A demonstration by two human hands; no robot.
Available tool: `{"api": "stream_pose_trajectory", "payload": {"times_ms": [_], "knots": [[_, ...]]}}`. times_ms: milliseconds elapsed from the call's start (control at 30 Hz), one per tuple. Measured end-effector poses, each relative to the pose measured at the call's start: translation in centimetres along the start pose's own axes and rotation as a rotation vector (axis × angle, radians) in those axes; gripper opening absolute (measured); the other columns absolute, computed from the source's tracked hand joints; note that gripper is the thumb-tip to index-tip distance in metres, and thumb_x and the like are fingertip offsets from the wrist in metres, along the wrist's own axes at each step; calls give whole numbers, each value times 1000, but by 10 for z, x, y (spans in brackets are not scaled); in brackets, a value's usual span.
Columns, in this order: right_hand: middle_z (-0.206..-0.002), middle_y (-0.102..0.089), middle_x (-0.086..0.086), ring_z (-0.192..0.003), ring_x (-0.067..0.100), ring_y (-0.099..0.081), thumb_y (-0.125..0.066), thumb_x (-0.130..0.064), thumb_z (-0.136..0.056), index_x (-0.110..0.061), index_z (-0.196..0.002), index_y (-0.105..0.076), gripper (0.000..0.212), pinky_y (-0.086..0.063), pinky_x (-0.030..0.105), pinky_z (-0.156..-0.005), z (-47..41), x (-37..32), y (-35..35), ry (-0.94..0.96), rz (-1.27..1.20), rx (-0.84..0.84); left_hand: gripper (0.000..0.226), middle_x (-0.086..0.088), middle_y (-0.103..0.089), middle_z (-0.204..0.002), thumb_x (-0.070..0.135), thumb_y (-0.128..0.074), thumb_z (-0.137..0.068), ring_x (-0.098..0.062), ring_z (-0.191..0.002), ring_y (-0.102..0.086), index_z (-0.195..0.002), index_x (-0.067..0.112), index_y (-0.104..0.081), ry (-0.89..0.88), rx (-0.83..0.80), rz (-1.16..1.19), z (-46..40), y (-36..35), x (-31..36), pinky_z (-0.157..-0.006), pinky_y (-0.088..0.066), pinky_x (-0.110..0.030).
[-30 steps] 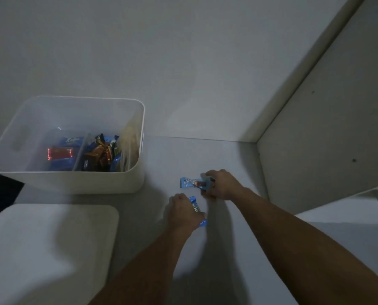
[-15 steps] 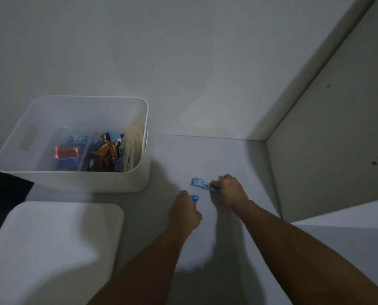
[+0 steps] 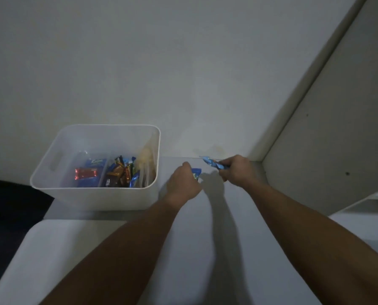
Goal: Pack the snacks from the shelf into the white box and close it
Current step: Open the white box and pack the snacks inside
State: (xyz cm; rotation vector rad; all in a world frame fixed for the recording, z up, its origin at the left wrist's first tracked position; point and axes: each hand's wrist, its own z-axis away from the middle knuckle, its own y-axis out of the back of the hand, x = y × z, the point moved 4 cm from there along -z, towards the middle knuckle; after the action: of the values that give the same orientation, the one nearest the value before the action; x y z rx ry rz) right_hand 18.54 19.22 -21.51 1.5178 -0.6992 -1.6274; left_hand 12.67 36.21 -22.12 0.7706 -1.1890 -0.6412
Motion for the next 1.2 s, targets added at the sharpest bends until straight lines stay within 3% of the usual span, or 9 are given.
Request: {"api": "stream_pose_trajectory", "payload": {"times_ms": [133,267,433,633,800,900,967,1100,1200], "knots": [[-74,-74,11,-70,21,-67,-67,-12,-74,-15,-102,-77,30,-59,35,-76,-6,-47,22,11,-78,51,45,-16,-60,-114,16,-68,-72,-37,-104,-59,-112,9,-50,-34,65,28,-9,50,6,-81,-48,-39],[-68,-71,10,-53,16,-63,-68,-9,-74,-13,-103,-76,30,-60,28,-62,-8,-93,27,-37,-184,30,44,-17,-61,-113,12,-69,-72,-36,-103,-59,-112,8,-49,-11,141,59,-14,95,-14,-78,-47,-38],[-65,-71,6,-68,23,-73,-71,-7,-74,-9,-98,-76,24,-62,36,-69,-7,-153,7,-84,-289,-51,40,-19,-61,-114,12,-67,-74,-37,-104,-59,-110,6,-50,52,189,73,-16,134,-60,-81,-49,-39],[-51,-65,6,-44,21,-65,-76,-5,-70,3,-84,-72,16,-62,39,-58,-8,-211,-37,-170,-348,-142,39,-16,-61,-112,16,-70,-75,-32,-102,-59,-110,8,-52,123,214,100,-20,160,-105,-80,-48,-36],[-78,-73,15,-59,27,-72,-78,-11,-71,1,-86,-68,21,-62,41,-64,-16,-240,-67,-202,-366,-164,39,-17,-61,-115,13,-69,-79,-32,-106,-58,-114,5,-54,169,235,161,-26,172,-137,-83,-48,-34],[-72,-66,9,-66,24,-71,-75,-18,-76,-2,-85,-66,20,-61,35,-62,-21,-254,-79,-141,-352,-138,43,-17,-61,-119,20,-71,-81,-32,-108,-59,-118,4,-54,194,270,262,-30,177,-155,-89,-50,-35],[-70,-61,9,-76,30,-72,-70,-10,-79,2,-89,-65,16,-61,43,-72,-21,-258,-84,-129,-406,-111,48,-15,-60,-123,27,-69,-84,-31,-114,-56,-123,5,-53,208,276,313,-32,178,-164,-93,-45,-32],[-107,-66,28,-79,35,-69,-64,2,-80,14,-110,-62,33,-59,51,-78,-17,-253,-88,-123,-451,-76,43,-11,-62,-121,31,-67,-83,-30,-112,-57,-121,12,-56,207,266,361,-31,176,-183,-103,-43,-40],[-115,-62,27,-92,35,-67,-65,3,-82,13,-105,-62,25,-60,46,-77,-6,-249,-90,-127,-502,-114,37,-10,-66,-113,29,-68,-82,-30,-107,-59,-114,11,-60,187,310,366,-25,181,-196,-99,-47,-40]]}}
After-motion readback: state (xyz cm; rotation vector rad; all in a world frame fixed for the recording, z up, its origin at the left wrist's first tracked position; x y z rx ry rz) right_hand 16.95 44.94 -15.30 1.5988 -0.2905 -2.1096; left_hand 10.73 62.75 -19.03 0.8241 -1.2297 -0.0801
